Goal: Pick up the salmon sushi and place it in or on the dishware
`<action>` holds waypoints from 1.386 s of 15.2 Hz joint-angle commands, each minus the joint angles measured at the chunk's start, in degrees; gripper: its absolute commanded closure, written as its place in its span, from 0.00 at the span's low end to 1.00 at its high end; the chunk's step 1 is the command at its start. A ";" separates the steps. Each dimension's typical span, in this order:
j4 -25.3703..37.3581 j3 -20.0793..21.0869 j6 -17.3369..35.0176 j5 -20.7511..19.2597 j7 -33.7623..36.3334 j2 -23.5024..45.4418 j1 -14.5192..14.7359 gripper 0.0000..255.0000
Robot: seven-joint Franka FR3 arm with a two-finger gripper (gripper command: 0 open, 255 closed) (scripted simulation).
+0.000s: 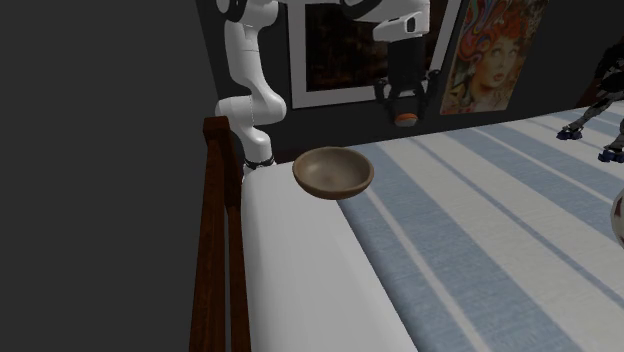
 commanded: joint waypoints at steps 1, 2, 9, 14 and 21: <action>1.72 -0.05 -1.52 -0.19 0.02 0.27 -0.12 1.00; 2.58 -0.08 -2.28 -0.27 0.02 0.37 -0.18 1.00; 8.21 -0.13 -7.06 -0.92 0.17 1.36 -0.56 1.00; 5.39 -6.26 -6.78 1.14 -7.85 -1.11 -1.90 1.00; 4.22 -13.74 -6.83 2.13 -18.02 -1.59 -4.35 1.00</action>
